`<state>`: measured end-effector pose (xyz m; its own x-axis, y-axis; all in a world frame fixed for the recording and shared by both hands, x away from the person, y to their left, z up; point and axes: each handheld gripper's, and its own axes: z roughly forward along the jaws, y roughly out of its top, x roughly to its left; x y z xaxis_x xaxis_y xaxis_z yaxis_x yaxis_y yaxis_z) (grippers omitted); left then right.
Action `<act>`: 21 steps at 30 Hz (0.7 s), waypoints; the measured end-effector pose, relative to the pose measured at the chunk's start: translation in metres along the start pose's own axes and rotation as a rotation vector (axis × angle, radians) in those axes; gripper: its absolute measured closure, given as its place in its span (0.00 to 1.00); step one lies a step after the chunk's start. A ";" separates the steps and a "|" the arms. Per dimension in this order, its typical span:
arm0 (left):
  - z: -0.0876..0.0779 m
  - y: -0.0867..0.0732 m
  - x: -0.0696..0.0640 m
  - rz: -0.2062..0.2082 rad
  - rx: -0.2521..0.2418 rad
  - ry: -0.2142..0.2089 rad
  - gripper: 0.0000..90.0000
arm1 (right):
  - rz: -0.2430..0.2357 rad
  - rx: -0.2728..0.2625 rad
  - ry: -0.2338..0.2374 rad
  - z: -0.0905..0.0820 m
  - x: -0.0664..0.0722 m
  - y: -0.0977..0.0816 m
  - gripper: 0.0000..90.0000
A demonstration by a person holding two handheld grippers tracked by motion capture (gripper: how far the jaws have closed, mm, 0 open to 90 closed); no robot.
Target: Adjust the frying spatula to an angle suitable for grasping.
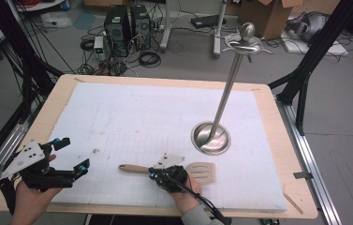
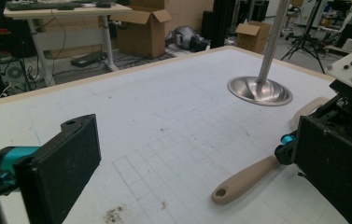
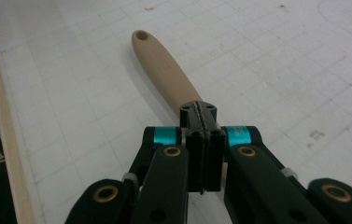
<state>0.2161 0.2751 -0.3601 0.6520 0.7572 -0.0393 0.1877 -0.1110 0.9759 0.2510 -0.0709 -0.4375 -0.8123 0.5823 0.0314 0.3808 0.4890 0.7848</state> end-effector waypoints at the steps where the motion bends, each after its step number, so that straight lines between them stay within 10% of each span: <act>1: -0.001 0.000 0.000 0.001 0.002 0.001 0.02 | 0.004 -0.003 0.008 0.002 0.001 0.000 1.00; 12: -0.002 0.000 0.002 -0.004 -0.001 0.005 0.02 | -0.062 0.009 0.072 0.027 0.020 0.005 1.00; 21: -0.003 -0.001 0.005 -0.010 -0.004 0.010 0.02 | -0.099 0.032 0.010 0.044 0.023 0.019 1.00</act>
<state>0.2163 0.2810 -0.3606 0.6430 0.7644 -0.0470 0.1910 -0.1007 0.9764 0.2590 -0.0197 -0.4494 -0.8513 0.5232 -0.0391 0.3118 0.5644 0.7643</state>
